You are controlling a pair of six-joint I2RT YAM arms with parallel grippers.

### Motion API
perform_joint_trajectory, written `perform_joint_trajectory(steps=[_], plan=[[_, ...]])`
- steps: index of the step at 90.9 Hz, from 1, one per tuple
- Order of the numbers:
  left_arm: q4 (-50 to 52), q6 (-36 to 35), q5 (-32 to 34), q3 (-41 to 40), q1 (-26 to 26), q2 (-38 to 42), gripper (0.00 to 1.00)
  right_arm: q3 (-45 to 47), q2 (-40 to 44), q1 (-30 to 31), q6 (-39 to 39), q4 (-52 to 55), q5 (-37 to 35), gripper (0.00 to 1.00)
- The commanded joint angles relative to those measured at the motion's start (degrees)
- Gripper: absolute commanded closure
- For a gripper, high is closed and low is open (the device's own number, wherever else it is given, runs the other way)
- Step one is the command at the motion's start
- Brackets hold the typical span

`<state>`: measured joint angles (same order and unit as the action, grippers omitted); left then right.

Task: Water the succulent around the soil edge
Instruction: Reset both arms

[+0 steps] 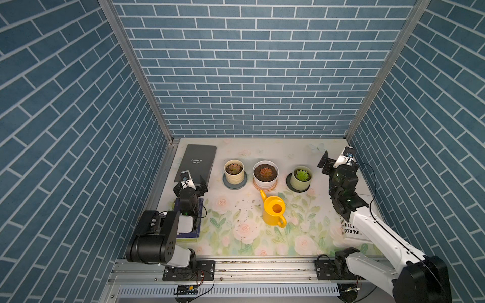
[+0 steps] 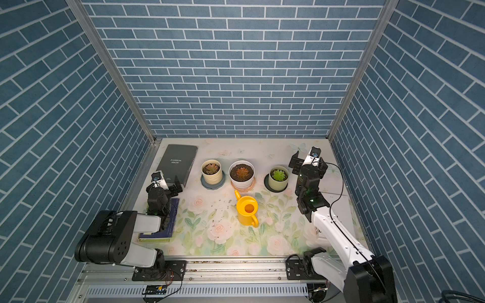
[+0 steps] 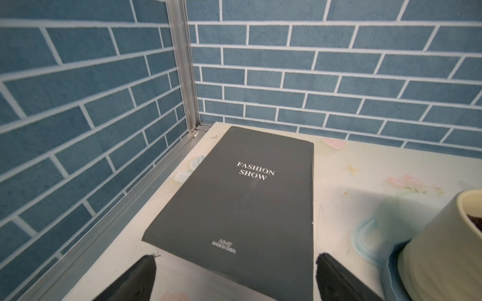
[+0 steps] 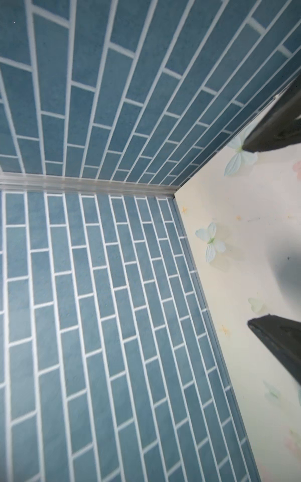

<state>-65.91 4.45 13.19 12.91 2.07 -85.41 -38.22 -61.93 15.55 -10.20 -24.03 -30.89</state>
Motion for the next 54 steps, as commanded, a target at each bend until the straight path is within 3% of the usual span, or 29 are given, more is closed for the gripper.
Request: perform_joint_trajectory(steps=[1, 13, 25, 54], plan=[[-5.57, -1.38, -1.61, -0.21, 0.27, -0.27, 0.0, 3.38, -1.24, -4.94, 1.55, -6.93, 3.36, 0.01], [-5.51, -1.46, -1.52, -0.18, 0.27, -0.33, 0.0, 10.35, -2.51, -7.95, 7.08, -15.32, 2.13, 0.01], [-5.64, -1.46, -1.54, -0.17, 0.22, -0.29, 0.0, 17.8, -4.64, -8.26, 6.65, -21.36, 2.99, 0.0], [-7.87, -2.5, -2.43, -1.05, 0.76, -1.14, 0.0, 31.15, -16.76, -8.3, 9.41, -52.62, 7.35, 0.01]])
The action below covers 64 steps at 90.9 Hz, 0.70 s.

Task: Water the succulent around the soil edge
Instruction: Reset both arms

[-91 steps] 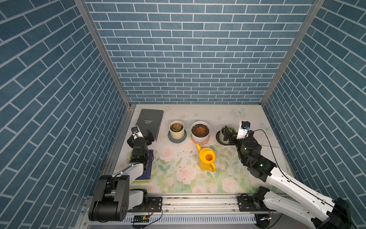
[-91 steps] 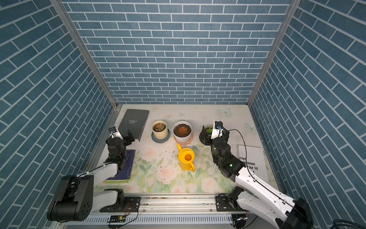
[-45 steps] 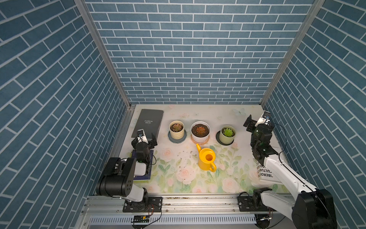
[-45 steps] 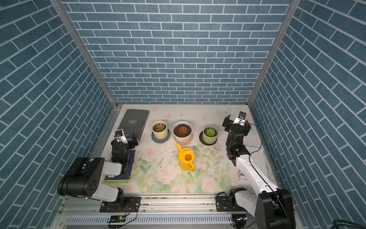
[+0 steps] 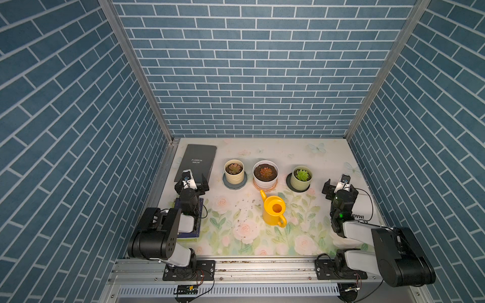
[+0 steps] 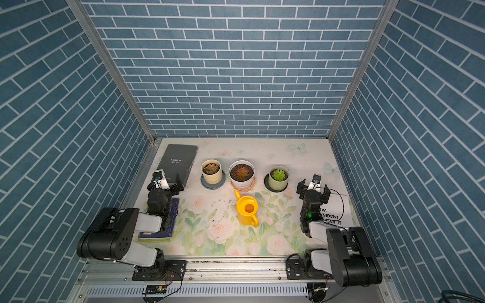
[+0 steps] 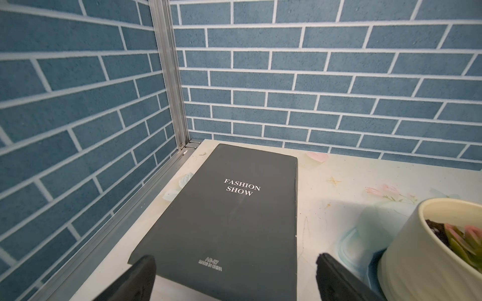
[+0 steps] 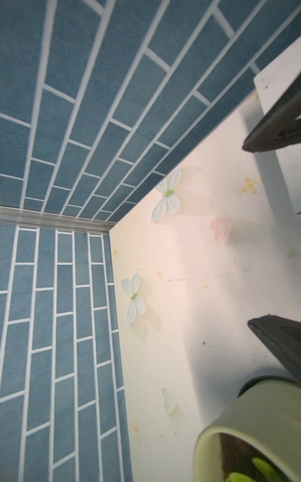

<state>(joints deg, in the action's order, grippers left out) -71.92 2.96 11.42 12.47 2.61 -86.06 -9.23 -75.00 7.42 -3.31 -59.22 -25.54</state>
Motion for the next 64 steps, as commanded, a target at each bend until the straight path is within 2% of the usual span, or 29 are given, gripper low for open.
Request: perform_joint_trajectory(steps=[1, 6, 17, 22, 27, 30, 35, 64], plan=[[-1.79, -1.02, -0.64, -0.61, 0.25, -0.45, 0.0, 2.45, -4.38, -0.19, 2.65, -18.74, 2.08, 0.01], [-1.82, -1.03, -0.61, -0.63, 0.27, -0.46, 0.0, 3.59, -7.13, -0.2, 3.47, -23.37, 3.06, 0.01], [-2.07, -1.2, -0.82, -0.75, 0.28, -0.52, 0.0, 1.47, -8.97, -0.32, 4.97, -20.58, 8.85, 0.0], [-2.05, -1.2, -0.87, -0.71, 0.23, -0.58, 0.0, 1.94, -13.54, -0.52, 5.71, -26.17, 9.77, 0.01], [-2.1, -1.2, -0.83, -0.73, 0.28, -0.53, 0.0, 0.73, -11.88, -1.22, 4.49, -20.43, 10.26, 0.01], [-2.11, -1.2, -0.8, -0.76, 0.28, -0.54, 0.0, 0.4, -13.25, -1.96, 4.22, -22.79, 11.05, 0.01], [-2.07, -1.25, -0.85, -0.69, 0.29, -0.57, 0.0, -1.12, -12.52, -2.84, 3.06, -17.89, 11.44, 0.01], [-2.12, -1.2, -0.79, -0.71, 0.24, -0.55, 0.0, -1.49, -12.66, -3.27, 3.25, -17.99, 12.43, 0.01]])
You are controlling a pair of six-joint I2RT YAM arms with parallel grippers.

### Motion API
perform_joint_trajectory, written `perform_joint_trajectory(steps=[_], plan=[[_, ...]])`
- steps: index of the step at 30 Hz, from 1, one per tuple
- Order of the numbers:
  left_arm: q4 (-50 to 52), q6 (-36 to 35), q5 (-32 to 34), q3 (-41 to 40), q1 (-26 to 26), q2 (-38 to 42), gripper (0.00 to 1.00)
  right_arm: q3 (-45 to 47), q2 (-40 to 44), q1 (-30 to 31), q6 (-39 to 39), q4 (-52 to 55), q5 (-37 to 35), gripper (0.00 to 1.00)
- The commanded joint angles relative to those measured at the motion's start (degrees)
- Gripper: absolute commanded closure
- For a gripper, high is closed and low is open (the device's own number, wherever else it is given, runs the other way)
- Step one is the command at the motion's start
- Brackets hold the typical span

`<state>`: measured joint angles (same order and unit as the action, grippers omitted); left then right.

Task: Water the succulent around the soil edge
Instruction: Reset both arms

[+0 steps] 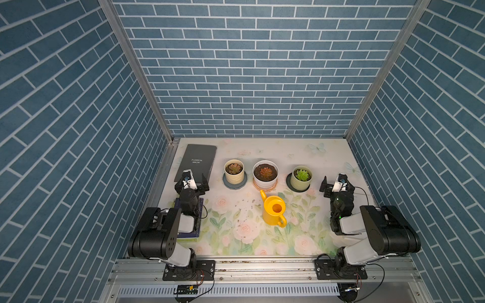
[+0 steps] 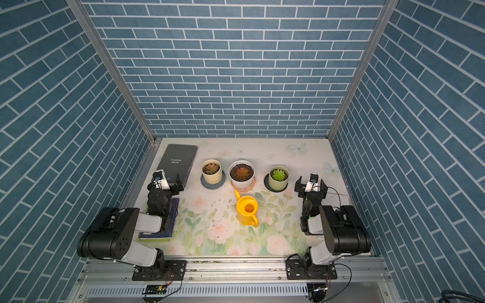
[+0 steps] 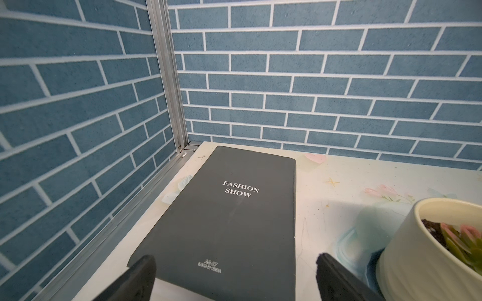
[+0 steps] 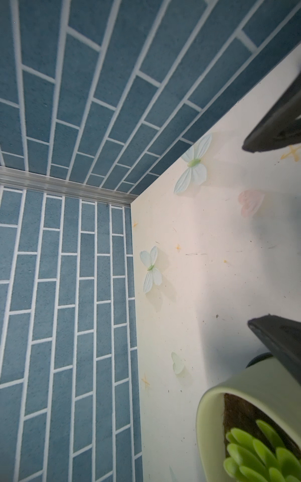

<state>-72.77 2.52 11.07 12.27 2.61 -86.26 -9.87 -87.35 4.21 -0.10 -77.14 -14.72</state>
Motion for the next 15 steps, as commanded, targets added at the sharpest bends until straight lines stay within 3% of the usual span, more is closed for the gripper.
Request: perform_joint_trajectory(steps=[1, 15], plan=[[-1.29, -0.72, -0.48, -0.51, 0.22, -0.33, 0.0, -0.85, -0.34, -0.02, 0.07, -0.18, 1.66, 0.01], [-1.29, -0.75, -0.44, -0.55, 0.29, -0.34, 0.0, -0.94, -0.32, -0.08, 0.1, 0.2, 1.71, 0.0]])
